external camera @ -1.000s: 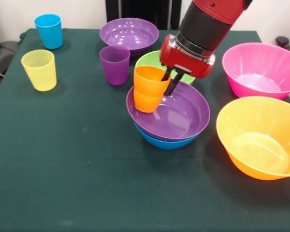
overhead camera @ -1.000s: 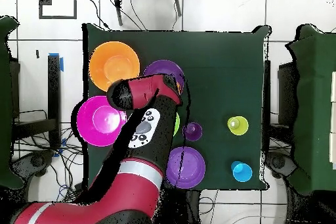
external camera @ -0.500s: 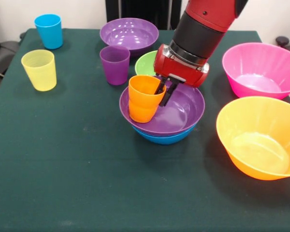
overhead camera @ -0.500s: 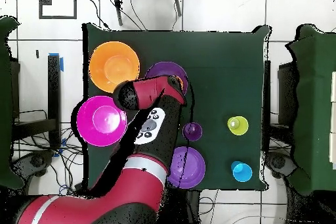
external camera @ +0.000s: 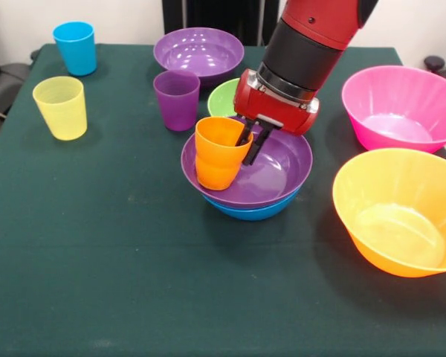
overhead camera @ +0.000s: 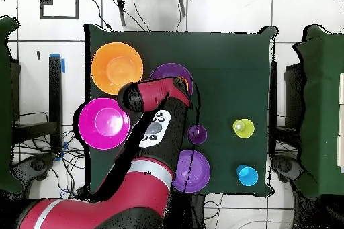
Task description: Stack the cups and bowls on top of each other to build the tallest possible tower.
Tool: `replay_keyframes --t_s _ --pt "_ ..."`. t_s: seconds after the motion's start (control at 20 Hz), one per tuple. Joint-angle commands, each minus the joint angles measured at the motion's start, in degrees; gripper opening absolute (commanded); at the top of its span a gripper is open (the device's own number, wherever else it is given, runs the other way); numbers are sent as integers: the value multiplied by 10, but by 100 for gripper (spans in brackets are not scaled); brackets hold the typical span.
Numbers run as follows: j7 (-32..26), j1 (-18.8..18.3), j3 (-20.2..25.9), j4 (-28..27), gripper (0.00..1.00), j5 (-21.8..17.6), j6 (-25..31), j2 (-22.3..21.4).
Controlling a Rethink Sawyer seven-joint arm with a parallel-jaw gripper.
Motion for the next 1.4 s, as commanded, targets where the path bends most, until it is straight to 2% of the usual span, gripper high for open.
replay_keyframes --t_s 0.05,0.5,1.4 --pt "45 -9 43 -2 0 -9 -12 25" --pt "39 -1 40 -5 0 -5 22 13" --pt "74 55 -5 -33 0 13 72 24"
